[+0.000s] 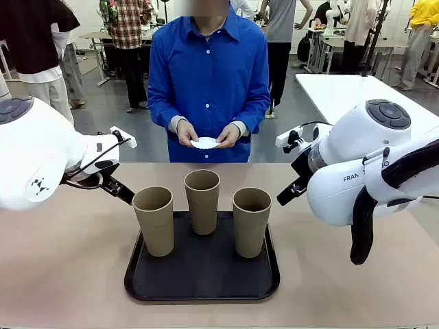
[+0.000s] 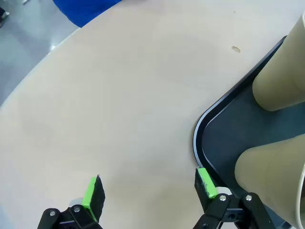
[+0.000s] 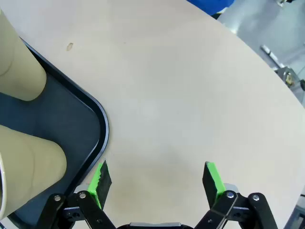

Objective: Place coasters on the table and set cups on them.
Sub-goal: Pick up one Reusable plastic cup and place it on a coaster set by the human.

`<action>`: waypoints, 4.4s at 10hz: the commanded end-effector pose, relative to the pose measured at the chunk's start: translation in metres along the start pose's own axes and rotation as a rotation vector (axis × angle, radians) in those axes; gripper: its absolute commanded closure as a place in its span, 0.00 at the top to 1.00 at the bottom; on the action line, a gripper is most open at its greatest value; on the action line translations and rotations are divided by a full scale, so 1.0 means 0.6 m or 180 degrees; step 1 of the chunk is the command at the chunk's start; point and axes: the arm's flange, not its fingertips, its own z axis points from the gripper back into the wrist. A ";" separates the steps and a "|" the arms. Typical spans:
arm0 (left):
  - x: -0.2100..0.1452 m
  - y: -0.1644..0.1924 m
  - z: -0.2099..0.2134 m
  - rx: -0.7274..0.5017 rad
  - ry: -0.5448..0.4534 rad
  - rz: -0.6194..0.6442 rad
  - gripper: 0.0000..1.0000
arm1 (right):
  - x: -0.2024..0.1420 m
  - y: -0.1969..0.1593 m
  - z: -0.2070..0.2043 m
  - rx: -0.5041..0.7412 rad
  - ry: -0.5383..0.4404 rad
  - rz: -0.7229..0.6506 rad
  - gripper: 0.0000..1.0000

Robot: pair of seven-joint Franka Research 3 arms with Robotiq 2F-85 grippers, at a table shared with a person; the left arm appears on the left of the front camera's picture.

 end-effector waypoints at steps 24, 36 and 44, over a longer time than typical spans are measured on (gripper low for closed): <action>-0.130 0.034 0.217 -0.0222 0.0665 -0.0065 1.00 | -0.142 0.079 0.228 0.0048 0.0888 0.0004 1.00; -0.077 0.102 0.240 -0.1860 0.0690 0.0469 1.00 | -0.078 0.036 0.275 0.0867 0.0751 -0.0712 1.00; -0.171 0.350 0.170 -0.4655 0.0186 0.1864 1.00 | -0.325 -0.194 0.287 0.2770 0.0048 -0.2610 1.00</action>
